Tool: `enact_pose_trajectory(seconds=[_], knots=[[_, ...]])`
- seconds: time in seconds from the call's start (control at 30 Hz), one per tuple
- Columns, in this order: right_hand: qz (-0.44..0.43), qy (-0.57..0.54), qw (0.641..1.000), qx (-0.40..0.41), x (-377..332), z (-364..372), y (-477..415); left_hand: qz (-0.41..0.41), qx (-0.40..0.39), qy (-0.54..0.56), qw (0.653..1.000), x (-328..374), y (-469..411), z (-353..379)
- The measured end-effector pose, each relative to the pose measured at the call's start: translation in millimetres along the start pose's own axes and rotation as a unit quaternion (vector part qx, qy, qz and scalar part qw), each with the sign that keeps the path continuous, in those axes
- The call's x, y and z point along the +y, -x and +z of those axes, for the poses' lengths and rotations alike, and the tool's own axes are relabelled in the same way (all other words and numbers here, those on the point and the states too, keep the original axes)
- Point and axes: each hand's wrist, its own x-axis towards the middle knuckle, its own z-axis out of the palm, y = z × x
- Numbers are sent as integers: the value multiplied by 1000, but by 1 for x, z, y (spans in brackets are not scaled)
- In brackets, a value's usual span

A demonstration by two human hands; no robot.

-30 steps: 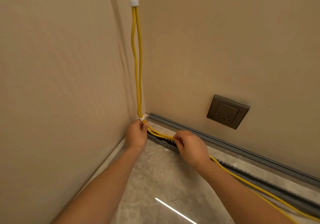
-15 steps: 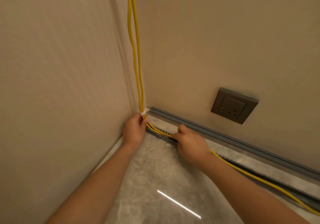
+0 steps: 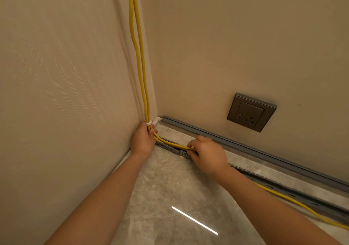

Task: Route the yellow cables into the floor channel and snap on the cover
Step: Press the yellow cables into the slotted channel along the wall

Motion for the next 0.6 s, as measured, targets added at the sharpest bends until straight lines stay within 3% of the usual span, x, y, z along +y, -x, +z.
enact_pose_trajectory(seconds=[0.17,0.43,0.6], knots=[[-104,41,994,-14,20,-4,18,3,8,0,1000,0,1,-1],[-54,56,991,-105,11,-11,1,-2,24,11,1000,-1,5,2],[-80,116,977,-161,6,-16,-11,-9,16,37,999,10,17,1]])
